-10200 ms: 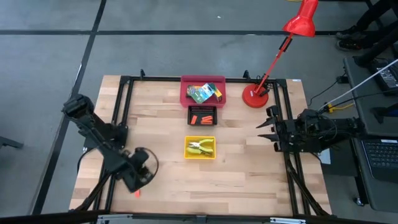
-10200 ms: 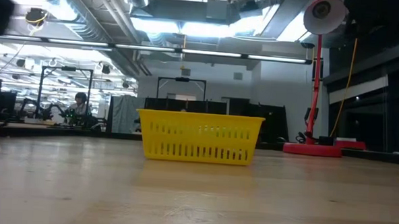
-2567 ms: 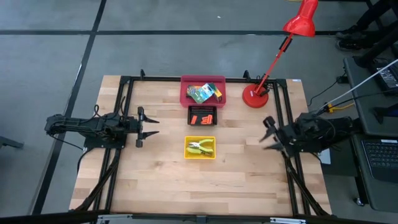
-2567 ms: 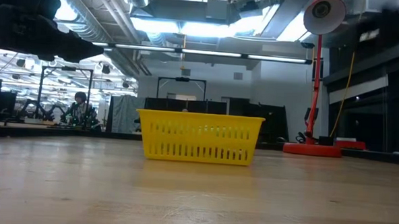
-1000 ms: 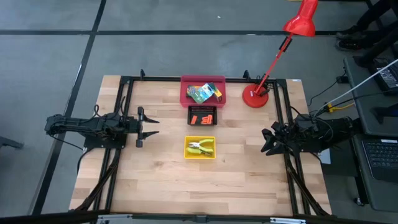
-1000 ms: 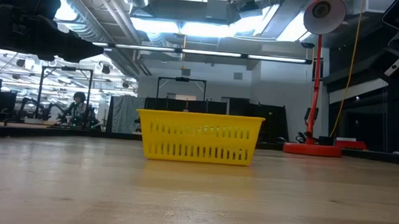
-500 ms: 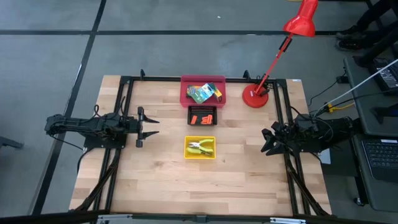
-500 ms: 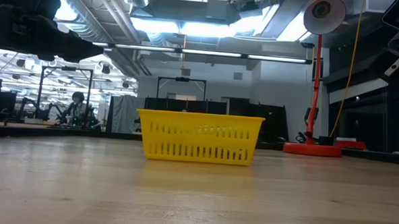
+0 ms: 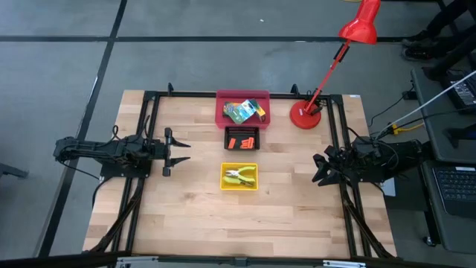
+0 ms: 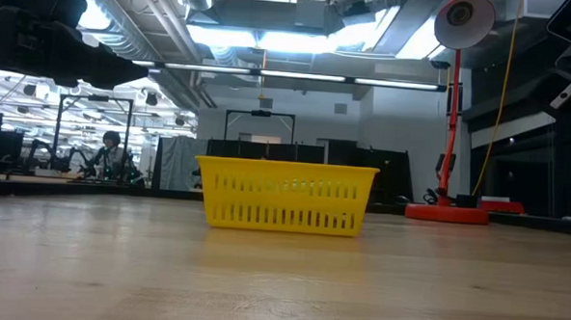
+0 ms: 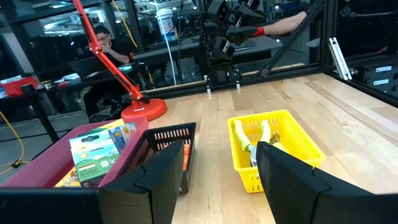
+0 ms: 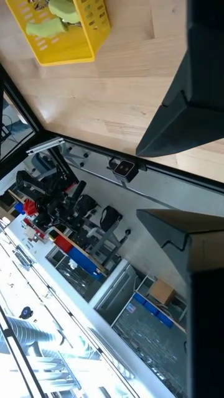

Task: Pick & Place School Supplies
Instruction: Return to Home Position

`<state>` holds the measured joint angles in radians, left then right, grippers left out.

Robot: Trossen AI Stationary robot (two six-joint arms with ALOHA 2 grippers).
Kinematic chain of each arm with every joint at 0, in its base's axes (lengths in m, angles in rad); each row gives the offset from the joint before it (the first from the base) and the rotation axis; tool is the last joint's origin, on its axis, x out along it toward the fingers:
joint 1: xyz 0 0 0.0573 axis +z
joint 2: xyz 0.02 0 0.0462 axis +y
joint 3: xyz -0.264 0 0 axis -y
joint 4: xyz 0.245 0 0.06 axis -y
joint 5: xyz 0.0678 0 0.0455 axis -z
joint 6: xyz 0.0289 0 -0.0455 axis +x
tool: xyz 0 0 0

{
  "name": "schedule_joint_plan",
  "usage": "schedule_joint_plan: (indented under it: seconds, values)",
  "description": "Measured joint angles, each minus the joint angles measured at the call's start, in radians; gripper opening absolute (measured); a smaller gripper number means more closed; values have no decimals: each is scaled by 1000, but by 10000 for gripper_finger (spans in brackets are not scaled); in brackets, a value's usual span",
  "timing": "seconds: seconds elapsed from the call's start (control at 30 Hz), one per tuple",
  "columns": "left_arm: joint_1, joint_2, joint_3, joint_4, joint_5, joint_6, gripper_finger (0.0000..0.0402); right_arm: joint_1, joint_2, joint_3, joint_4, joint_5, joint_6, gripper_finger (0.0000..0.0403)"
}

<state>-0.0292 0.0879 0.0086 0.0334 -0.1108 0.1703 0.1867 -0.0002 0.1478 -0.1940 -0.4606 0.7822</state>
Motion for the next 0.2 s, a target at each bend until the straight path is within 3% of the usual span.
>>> schedule_joint_plan:
  seconds: [0.2]
  values:
    - [0, 0, 0, 0, 0, 0, 198, 0, 0, 0, 0, 0, 3, 150]
